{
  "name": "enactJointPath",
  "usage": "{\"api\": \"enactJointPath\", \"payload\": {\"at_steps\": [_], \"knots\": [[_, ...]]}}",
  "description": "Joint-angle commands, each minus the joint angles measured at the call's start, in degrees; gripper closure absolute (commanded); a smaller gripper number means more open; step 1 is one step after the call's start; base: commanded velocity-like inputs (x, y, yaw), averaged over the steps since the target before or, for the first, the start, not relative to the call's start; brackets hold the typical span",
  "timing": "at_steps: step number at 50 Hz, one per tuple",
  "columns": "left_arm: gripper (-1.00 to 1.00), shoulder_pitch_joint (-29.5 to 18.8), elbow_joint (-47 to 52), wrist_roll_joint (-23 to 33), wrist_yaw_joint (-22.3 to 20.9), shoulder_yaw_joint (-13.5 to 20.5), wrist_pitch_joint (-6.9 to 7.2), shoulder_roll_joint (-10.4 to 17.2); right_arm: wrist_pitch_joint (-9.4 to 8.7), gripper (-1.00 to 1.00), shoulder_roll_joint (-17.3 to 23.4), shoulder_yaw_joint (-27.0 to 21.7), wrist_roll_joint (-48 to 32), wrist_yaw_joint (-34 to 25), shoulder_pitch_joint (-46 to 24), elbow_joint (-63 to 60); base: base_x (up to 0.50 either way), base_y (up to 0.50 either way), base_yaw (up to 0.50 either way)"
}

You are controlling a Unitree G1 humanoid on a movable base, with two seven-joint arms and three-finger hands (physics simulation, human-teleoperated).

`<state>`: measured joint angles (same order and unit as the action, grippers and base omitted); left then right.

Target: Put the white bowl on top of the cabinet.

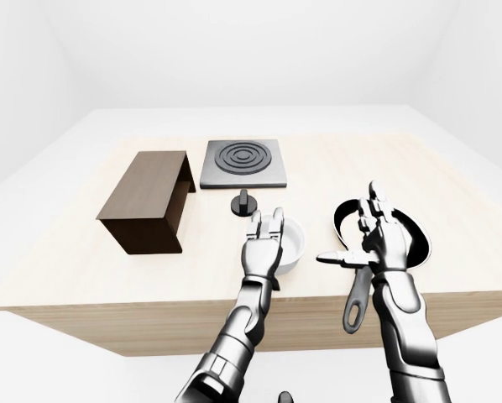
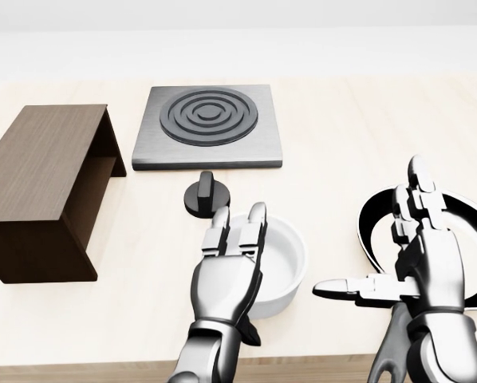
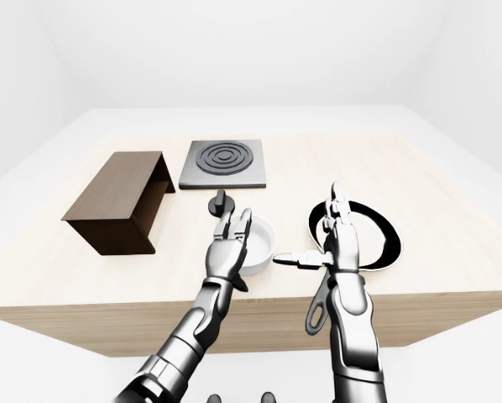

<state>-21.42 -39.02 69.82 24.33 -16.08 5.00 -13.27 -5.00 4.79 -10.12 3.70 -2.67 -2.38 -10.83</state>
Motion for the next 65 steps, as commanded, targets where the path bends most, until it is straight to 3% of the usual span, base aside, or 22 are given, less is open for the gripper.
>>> {"api": "enactJointPath", "payload": {"at_steps": [1, 12, 13, 14, 15, 41, 45, 59, 65], "knots": [[-1.00, -1.56, -2.94, -0.36, 0.17, 0.48, 0.00, 0.04, 0.00, -1.00, -0.08, 0.06, -0.12, -0.12, 0.06, -0.09, 0.00, 0.00, 0.00], [-1.00, -2.12, -4.95, -0.60, 0.43, 0.68, 0.00, 0.11, 0.00, -1.00, -0.08, 0.06, -0.07, -0.09, 0.07, -0.09, 0.00, 0.00, 0.00], [0.00, -2.27, -5.31, -0.61, 0.63, 0.73, 0.00, 0.13, 0.00, -1.00, -0.08, 0.06, -0.08, -0.08, 0.05, -0.08, 0.00, 0.00, 0.00], [0.76, -2.38, -5.62, -0.67, 0.80, 0.79, 0.00, 0.14, 0.00, -1.00, -0.10, 0.10, -0.10, -0.08, 0.08, -0.07, 0.00, 0.00, 0.00], [1.00, -2.60, -6.37, -0.65, 1.13, 0.81, 0.00, 0.16, 0.00, -1.00, -0.10, 0.10, -0.10, -0.09, 0.10, -0.13, 0.00, 0.00, 0.00], [1.00, -2.85, -8.91, 0.14, 1.77, 0.56, 0.00, -0.05, 0.00, -1.00, -0.06, 0.02, 0.03, -0.14, -0.03, 0.00, 0.00, 0.00, 0.00], [1.00, -2.21, -5.48, 0.99, -0.47, 0.44, 0.00, 0.79, 0.00, -1.00, -0.08, 0.00, 0.09, -0.28, 0.18, -0.24, 0.00, 0.00, 0.00], [1.00, -1.84, 10.85, 7.61, -15.35, 2.14, 0.00, 5.08, 0.00, -1.00, -0.48, 0.83, -0.69, -0.35, 0.65, -0.29, 0.00, 0.00, 0.00], [1.00, -3.03, 12.42, 9.00, -18.14, 3.46, 0.00, 5.59, 0.00, -1.00, -0.52, 0.85, -0.70, -0.46, 0.69, -0.55, 0.00, 0.00, 0.00]]}}
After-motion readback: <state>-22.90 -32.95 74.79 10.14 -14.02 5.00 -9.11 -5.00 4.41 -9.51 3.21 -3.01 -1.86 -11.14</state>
